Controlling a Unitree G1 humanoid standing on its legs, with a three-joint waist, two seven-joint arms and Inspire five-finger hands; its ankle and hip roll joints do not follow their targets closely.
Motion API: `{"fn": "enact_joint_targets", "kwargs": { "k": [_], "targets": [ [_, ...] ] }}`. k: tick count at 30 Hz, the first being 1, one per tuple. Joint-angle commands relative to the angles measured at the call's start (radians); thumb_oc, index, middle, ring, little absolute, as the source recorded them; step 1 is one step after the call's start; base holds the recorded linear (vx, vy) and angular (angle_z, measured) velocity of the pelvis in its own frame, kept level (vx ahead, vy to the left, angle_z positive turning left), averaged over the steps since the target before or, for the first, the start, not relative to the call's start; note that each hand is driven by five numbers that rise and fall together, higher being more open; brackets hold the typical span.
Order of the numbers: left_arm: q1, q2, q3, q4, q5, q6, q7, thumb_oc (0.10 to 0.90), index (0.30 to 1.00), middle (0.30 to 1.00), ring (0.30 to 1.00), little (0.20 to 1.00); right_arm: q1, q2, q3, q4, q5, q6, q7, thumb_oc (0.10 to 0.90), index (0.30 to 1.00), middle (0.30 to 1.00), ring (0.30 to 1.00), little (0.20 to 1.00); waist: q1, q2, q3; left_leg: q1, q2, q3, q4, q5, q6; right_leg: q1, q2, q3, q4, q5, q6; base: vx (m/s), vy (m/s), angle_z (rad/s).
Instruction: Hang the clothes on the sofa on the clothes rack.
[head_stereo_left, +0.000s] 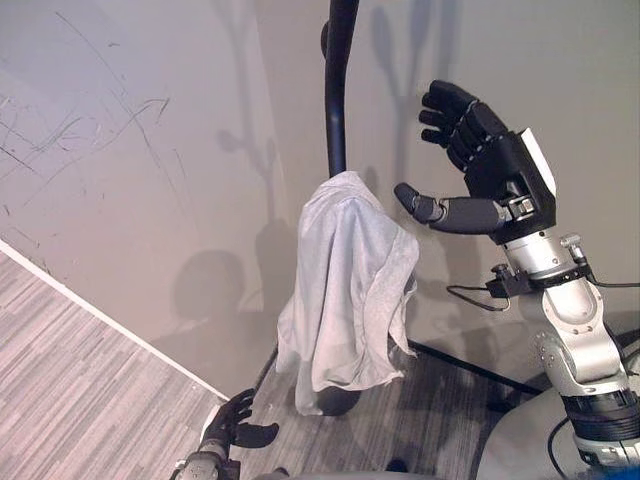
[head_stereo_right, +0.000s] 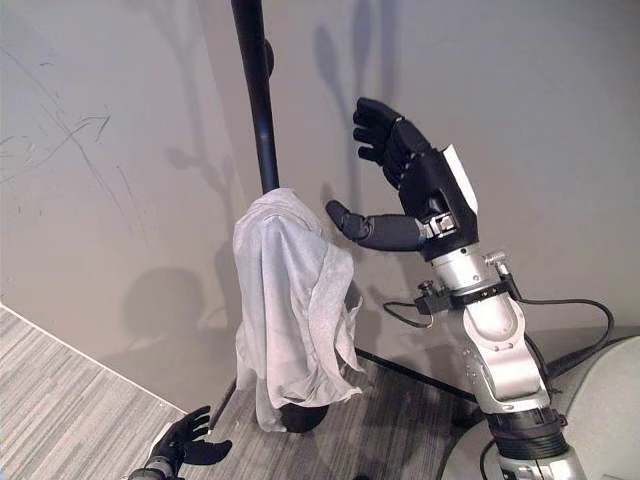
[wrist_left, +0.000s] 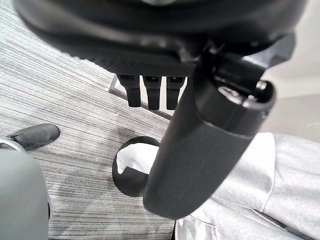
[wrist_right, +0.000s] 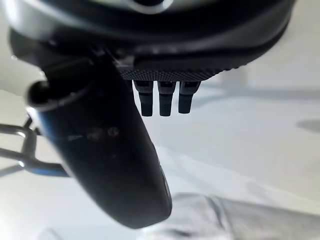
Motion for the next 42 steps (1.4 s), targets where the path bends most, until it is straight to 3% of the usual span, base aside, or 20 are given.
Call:
{"fn": "enact_joint_targets", "kwargs": {
  "k": [1,13,22,24,27,28,30,31,33,42],
  "targets": [
    [-0.065,0.066,0.007,-0.023,0.006,-0.072,0.003,0.800,0.900,0.900,0.900,0.900,-0.090,-0.035,-0.055,-0.119,0.003,-0.079,-0.008,0.800,0.900,0.900,0.900,0.900,0.001,-0.059,-0.014,0.024,0.026,0.034,0.003,-0.077,-0.036,0.094,-0.056,-0.033,0.009,-0.099,0.047,0.00,0.000,0.00],
    [-0.065,0.081,0.066,-0.112,-0.065,-0.090,0.010,0.800,0.900,0.900,0.900,0.900,0.028,-0.053,-0.119,-0.032,-0.176,-0.040,-0.048,0.800,0.900,0.900,0.900,0.900,0.001,-0.064,-0.016,0.023,0.028,0.024,0.003,-0.077,-0.037,0.101,-0.054,-0.043,0.009,-0.102,0.047,0.00,-0.001,0.01],
    [-0.058,0.072,0.064,-0.021,0.005,-0.073,0.004,0.800,0.900,0.900,0.900,0.900,0.220,0.005,-0.178,0.094,-0.297,0.017,-0.075,0.800,0.900,0.900,0.900,0.900,-0.013,-0.069,-0.009,0.017,0.026,0.021,0.003,-0.078,-0.035,0.096,-0.056,-0.044,0.009,-0.099,0.048,0.00,0.003,0.01],
    [-0.050,0.060,0.060,0.042,0.028,-0.062,-0.001,0.800,0.900,0.900,0.900,0.900,0.308,0.077,-0.139,0.242,-0.321,0.048,-0.080,0.800,0.900,0.900,0.900,0.900,-0.020,-0.070,-0.003,0.017,0.025,0.022,0.003,-0.079,-0.033,0.094,-0.057,-0.046,0.009,-0.099,0.048,0.00,0.000,0.00],
    [-0.051,0.058,0.057,0.076,0.034,-0.056,-0.002,0.800,0.900,0.900,0.900,0.900,0.341,0.119,-0.099,0.347,-0.318,0.064,-0.081,0.800,0.900,0.900,0.900,0.900,-0.022,-0.072,-0.002,0.016,0.025,0.022,0.003,-0.079,-0.032,0.093,-0.057,-0.048,0.009,-0.098,0.048,0.00,0.000,0.00],
    [-0.063,0.057,0.045,0.118,0.039,-0.049,-0.003,0.800,0.900,0.900,0.900,0.900,0.358,0.172,-0.017,0.511,-0.328,0.086,-0.083,0.800,0.900,0.900,0.900,0.900,-0.023,-0.074,0.001,0.019,0.025,0.024,0.003,-0.079,-0.033,0.094,-0.057,-0.045,0.009,-0.096,0.047,0.00,0.000,0.00],
    [-0.067,0.055,0.042,0.132,0.039,-0.048,-0.001,0.800,0.900,0.900,0.900,0.900,0.363,0.194,0.011,0.581,-0.325,0.095,-0.083,0.800,0.900,0.900,0.900,0.900,-0.024,-0.074,0.001,0.020,0.025,0.025,0.003,-0.080,-0.033,0.094,-0.058,-0.045,0.009,-0.095,0.046,0.00,0.000,0.00],
    [-0.083,0.051,0.031,0.174,0.021,-0.046,0.004,0.800,0.900,0.900,0.900,0.900,0.336,0.257,0.090,0.796,-0.322,0.105,-0.091,0.800,0.900,0.900,0.900,0.900,-0.023,-0.077,0.001,0.023,0.025,0.027,0.003,-0.080,-0.033,0.096,-0.059,-0.044,0.009,-0.094,0.046,0.00,0.000,0.00],
    [-0.097,0.049,0.023,0.209,0.012,-0.042,0.008,0.800,0.900,0.900,0.900,0.900,0.315,0.298,0.125,0.918,-0.311,0.112,-0.107,0.800,0.900,0.900,0.900,0.900,-0.021,-0.078,0.000,0.026,0.023,0.027,0.003,-0.080,-0.033,0.097,-0.059,-0.043,0.009,-0.092,0.045,0.00,0.000,0.00],
    [-0.142,0.025,-0.018,0.286,0.005,-0.043,0.030,0.800,0.900,0.900,0.900,0.900,0.267,0.415,0.159,1.273,-0.233,0.132,-0.129,0.800,0.900,0.900,0.900,0.900,-0.020,-0.073,-0.002,0.035,0.018,0.022,0.003,-0.083,-0.032,0.106,-0.063,-0.044,0.009,-0.091,0.044,0.00,0.002,0.00]
  ]
}}
